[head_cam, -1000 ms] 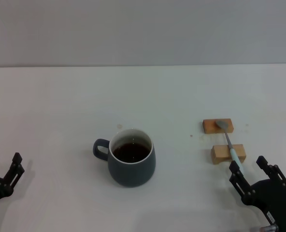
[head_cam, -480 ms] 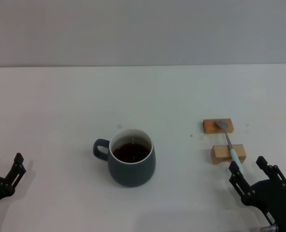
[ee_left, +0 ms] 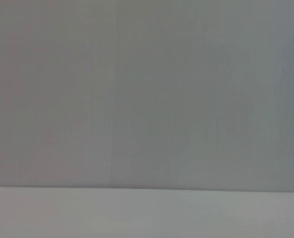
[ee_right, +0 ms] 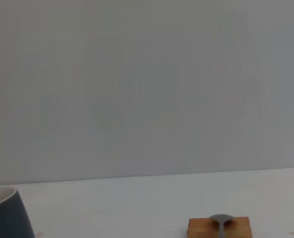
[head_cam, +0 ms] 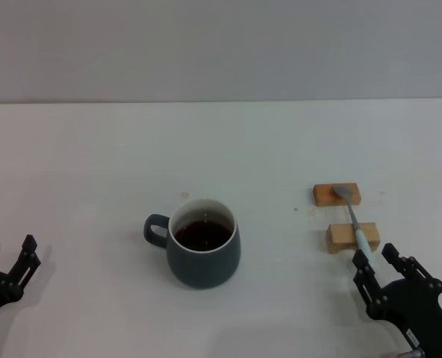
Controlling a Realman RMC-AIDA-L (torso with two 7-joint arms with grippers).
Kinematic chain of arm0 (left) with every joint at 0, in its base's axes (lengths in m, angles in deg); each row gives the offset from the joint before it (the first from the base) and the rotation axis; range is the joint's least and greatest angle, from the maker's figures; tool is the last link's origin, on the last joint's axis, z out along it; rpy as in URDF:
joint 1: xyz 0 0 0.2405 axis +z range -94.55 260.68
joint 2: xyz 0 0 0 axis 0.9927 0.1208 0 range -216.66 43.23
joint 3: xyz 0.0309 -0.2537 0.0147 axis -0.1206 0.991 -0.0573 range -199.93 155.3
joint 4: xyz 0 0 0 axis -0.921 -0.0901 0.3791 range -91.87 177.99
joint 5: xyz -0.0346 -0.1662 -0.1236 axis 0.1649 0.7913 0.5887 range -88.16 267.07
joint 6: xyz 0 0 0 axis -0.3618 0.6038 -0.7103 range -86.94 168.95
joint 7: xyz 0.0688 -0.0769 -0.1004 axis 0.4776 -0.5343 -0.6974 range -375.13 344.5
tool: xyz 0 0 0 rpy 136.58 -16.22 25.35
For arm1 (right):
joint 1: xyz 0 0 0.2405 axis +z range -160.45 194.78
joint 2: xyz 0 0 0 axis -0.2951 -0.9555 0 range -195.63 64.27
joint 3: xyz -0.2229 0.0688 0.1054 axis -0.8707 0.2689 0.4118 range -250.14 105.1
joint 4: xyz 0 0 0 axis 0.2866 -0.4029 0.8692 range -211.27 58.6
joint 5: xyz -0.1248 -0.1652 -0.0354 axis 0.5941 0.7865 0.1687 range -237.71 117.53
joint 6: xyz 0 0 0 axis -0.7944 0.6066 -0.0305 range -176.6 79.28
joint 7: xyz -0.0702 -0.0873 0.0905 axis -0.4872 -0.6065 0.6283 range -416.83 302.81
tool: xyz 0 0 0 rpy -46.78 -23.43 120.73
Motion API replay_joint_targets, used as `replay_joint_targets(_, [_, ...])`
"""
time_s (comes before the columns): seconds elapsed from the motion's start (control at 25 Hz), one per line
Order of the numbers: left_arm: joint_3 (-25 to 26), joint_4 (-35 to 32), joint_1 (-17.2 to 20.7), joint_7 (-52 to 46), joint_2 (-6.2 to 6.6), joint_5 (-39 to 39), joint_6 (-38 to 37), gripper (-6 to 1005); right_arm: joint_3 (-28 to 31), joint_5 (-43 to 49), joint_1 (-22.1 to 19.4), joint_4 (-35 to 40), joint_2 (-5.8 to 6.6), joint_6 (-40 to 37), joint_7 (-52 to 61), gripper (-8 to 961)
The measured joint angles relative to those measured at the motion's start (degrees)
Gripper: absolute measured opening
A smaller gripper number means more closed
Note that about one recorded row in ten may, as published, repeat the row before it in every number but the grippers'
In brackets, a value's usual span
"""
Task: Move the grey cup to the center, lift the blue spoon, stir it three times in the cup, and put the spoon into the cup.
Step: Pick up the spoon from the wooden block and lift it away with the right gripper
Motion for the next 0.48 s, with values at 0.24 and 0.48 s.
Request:
replay_joint_targets(0.24, [0.00,0.00,-0.20,0.00,0.07,-0.05,0.53,864,-0.10,0.07,0.19,0.05,0.00,0.11,0.00,488])
replay_joint_targets(0.48, [0.00,-0.03,-0.44,0.00,0.09,-0.08,0.80,864,0.12,0.11,0.25,0.10,-0.01,0.19,0.00,488])
